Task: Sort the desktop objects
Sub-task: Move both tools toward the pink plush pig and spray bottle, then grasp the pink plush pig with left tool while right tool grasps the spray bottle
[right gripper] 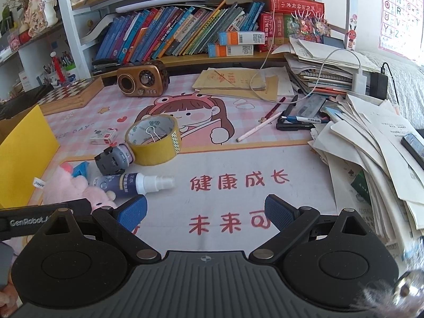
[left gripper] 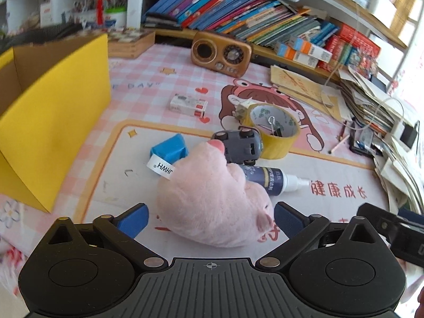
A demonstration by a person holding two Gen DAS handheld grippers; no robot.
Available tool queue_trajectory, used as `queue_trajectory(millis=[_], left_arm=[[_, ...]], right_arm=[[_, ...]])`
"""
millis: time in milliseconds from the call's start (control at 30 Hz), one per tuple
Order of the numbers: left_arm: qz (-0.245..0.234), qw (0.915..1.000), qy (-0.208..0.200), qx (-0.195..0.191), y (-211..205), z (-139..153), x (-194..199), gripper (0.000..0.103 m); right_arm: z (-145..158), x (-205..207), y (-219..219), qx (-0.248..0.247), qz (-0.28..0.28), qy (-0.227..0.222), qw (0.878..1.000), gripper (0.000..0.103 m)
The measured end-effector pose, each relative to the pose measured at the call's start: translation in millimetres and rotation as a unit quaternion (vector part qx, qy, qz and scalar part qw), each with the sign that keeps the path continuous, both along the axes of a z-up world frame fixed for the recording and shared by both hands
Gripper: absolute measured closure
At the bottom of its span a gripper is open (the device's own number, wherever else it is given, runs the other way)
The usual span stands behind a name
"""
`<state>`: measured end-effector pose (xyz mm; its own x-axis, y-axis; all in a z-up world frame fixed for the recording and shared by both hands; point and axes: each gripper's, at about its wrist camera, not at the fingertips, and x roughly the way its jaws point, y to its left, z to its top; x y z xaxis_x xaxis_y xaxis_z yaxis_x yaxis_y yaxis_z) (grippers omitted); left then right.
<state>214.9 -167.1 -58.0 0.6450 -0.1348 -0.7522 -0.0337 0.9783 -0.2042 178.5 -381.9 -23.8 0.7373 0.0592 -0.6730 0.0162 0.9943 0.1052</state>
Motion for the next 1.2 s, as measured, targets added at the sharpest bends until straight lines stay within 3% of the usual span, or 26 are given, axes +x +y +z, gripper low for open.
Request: queue_trajectory(millis=[333,400,567,967,1100,1200], left_arm=[[0.001,0.9996,0.011,-0.027,1.5,-14.9,15.8,0.012],[0.000,0.9995,0.009,-0.031,4.0,-14.0,15.5,0.016],[0.004,0.9997,-0.007,-0.025,10.4,2.3,8.2,0.043],[0.049,0.9981,-0.036,-0.008,38.8,27.9,-22.3,0.044],[0.057,0.9969,-0.054,-0.009,45.2,35.8,-32.5,0.044],[0.059,0.9967,-0.055,-0.010,47.2,37.8,-35.6,0.044]], right_arm=[[-3.3,19.4,-1.6,0.006,0.008,0.005,1.000,0.006],[-4.1,23.0,1.4,0.008,0.016,0.007,1.000,0.006],[-5.8,31.4,11.1,0.015,0.035,0.011,0.999,0.006],[-15.4,52.8,45.2,0.033,0.099,0.031,0.994,0.006],[-18.8,65.4,59.4,0.002,0.149,0.028,0.988,0.014],[-22.4,75.6,72.5,-0.036,0.211,0.024,0.977,0.017]])
